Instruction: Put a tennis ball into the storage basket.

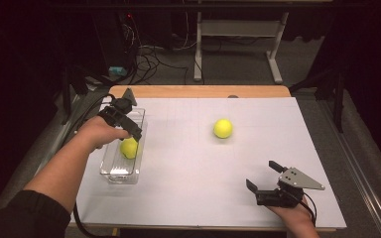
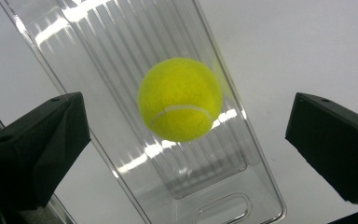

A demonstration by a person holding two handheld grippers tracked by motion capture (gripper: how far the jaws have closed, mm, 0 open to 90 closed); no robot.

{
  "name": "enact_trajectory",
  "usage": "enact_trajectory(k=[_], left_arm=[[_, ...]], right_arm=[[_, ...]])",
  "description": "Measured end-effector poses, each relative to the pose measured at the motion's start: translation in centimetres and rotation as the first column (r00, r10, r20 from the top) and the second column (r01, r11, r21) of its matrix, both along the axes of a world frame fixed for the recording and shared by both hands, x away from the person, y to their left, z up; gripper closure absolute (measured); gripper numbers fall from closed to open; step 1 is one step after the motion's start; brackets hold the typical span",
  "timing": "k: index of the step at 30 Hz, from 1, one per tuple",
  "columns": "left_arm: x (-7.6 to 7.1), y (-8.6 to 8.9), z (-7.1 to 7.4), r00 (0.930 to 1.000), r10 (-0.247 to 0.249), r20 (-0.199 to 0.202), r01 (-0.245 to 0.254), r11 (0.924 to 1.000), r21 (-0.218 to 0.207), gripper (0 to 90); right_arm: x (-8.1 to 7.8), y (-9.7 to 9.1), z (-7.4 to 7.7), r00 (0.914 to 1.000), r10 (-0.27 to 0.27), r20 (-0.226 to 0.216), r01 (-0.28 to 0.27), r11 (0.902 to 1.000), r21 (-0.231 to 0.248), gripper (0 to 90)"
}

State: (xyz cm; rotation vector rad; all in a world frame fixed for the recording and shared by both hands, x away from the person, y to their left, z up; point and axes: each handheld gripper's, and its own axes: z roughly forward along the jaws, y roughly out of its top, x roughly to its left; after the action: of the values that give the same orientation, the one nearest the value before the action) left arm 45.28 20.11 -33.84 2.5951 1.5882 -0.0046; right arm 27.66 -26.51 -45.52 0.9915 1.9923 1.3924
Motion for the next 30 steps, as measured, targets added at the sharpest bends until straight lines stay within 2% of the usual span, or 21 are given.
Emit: enact_trajectory(k=[7,13,21,27,30], left_arm=[[-0.8,-1.8,0.1,0.9988,-0.049,0.006,0.049,0.9988,-0.002,0.5],[-1.6,-3.8,0.0,0.9946,-0.103,0.012,0.103,0.9946,0.004,0.5],[-2.7,-5.5,-0.1,0.9881,-0.148,0.041,0.149,0.9886,-0.022,0.5],[-3.8,-7.5,-0.4,0.9788,-0.196,0.058,0.198,0.9801,-0.019,0.5],[-4.7,-8.8,-0.6,0.9731,-0.22,0.068,0.223,0.9743,-0.034,0.5]], right_arm=[[0.2,0.0,0.1,1.0,-0.003,0.0,0.003,0.9999,0.011,0.0],[0.5,0.2,0.1,1.0,-0.001,-0.003,0.001,0.9999,0.012,0.0],[0.8,0.3,-0.1,0.9999,-0.009,-0.011,0.009,0.9999,0.009,0.0],[0.7,0.2,-0.1,0.9999,-0.012,-0.007,0.012,0.9999,0.006,0.0],[0.7,0.3,-0.2,0.9999,-0.014,-0.009,0.014,0.9999,0.002,0.0]])
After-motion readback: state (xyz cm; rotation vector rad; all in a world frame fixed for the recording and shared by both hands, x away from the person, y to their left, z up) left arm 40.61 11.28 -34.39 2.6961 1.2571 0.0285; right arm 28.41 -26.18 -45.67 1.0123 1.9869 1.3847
